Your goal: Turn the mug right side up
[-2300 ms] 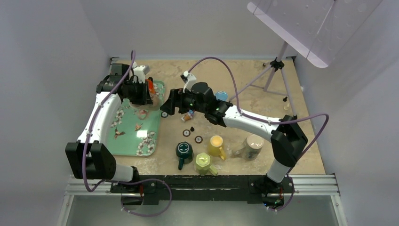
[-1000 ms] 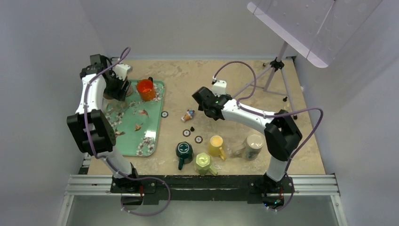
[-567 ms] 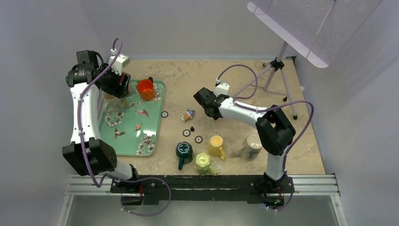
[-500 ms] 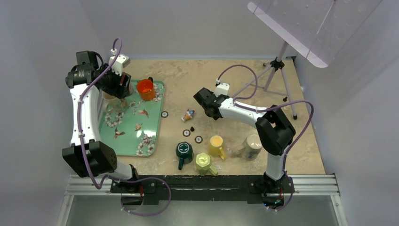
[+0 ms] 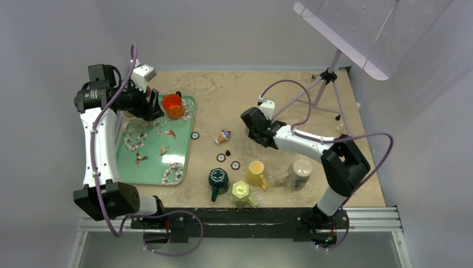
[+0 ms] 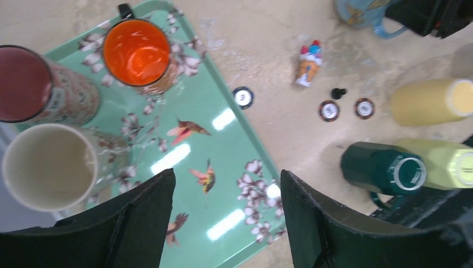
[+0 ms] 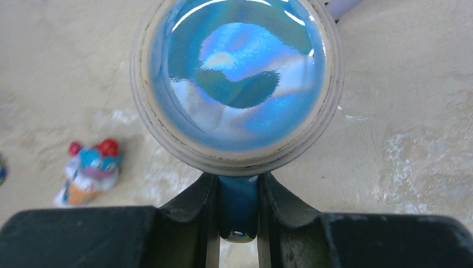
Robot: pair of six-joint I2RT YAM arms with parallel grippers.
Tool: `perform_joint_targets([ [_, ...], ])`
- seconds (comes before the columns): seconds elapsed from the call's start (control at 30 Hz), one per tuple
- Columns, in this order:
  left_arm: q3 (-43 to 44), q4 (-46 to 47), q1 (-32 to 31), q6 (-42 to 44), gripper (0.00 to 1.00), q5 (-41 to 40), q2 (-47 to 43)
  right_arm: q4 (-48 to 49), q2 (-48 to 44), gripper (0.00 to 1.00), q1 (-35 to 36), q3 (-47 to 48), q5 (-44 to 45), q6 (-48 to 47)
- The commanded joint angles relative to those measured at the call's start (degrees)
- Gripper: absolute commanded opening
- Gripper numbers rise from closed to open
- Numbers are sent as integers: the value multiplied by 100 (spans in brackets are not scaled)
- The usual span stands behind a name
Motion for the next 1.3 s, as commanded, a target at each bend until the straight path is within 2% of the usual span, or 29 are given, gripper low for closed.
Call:
perform_joint_targets([
  [0.0, -73, -300, -25, -691, 73, 1423, -311, 2251, -1567, 0, 22, -417, -1198, -843],
  [0.2, -215, 65, -325, -1799, 73, 2721, -463, 3141, -2132, 0, 22, -187, -2075, -1005],
  [0.3, -236, 648, -532, -2810, 76, 3337, -582, 3602, -2278, 0, 26, 130, -2939, -1070],
  [0.4, -319, 1685, -698, -3993, 92, 3671, -778, 4355, -2374, 0, 31, 344, -3865, -802],
  [0.5, -409, 2982, -704, -5295, 94, 3969, -895, 5186, -2349, 0, 66, 461, -4607, -225],
  [0.57, -375, 3514, -739, -5909, 94, 4018, -882, 5362, -2269, 0, 257, 643, -4754, -73],
  [0.73, -297, 3665, -879, -6031, 94, 3771, -882, 5678, -2052, 0, 534, 1019, -4993, 7],
  [0.87, -314, 4130, -908, -6518, 87, 3835, -885, 5828, -1816, 0, 627, 1182, -5187, 195],
  [0.93, -407, 4779, -931, -7261, 78, 3968, -946, 5857, -1626, 0, 629, 1223, -5276, 324],
  [0.97, -464, 5203, -944, -7649, 70, 4016, -975, 5864, -1583, 0, 629, 1194, -5267, 370],
  [1.03, -526, 5832, -933, -8149, 63, 4134, -1014, 5858, -1558, 0, 629, 1053, -5241, 389],
  [1.1, -376, 5617, -935, -7804, 63, 4230, -1020, 5824, -1608, 0, 592, 908, -5164, 418],
  [1.2, 374, 3394, -906, -5803, 65, 3915, -874, 5229, -1806, 0, 558, 927, -4780, 34],
  [1.27, 772, 2335, -907, -4850, 68, 3616, -728, 4946, -1948, 0, 544, 933, -4583, -249],
])
